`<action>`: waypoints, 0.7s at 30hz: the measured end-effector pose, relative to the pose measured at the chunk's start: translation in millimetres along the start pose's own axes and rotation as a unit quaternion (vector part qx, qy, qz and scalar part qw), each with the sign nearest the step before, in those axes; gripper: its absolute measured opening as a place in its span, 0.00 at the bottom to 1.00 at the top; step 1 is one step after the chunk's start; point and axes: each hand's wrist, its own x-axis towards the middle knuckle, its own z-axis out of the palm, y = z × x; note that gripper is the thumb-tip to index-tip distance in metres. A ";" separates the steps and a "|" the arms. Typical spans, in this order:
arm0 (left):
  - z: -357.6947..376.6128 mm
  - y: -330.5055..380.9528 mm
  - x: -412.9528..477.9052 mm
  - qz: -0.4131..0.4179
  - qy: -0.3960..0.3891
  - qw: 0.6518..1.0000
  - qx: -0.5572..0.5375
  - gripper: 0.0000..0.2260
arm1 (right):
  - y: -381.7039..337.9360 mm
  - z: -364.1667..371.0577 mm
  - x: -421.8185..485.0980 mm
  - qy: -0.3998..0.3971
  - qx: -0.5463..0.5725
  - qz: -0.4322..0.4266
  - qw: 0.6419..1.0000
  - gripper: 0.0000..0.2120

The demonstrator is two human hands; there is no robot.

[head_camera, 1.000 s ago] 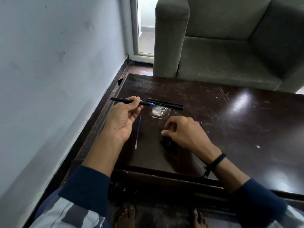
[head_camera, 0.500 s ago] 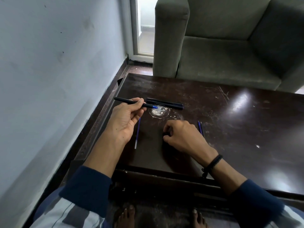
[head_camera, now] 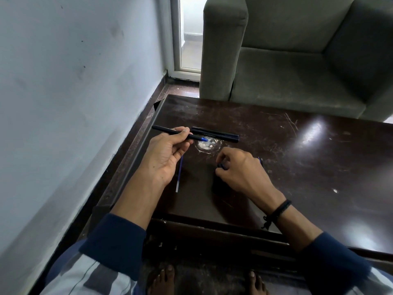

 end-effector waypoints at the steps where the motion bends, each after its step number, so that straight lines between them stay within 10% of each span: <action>1: 0.2 0.0 -0.2 0.000 0.001 1.000 0.001 0.04 | 0.3 -0.2 0.4 0.003 0.006 0.003 1.000 0.08; 21: 5.7 -4.1 -3.5 -0.012 -0.018 1.000 0.017 0.03 | 5.3 4.7 3.2 -0.070 -0.017 0.002 0.997 0.11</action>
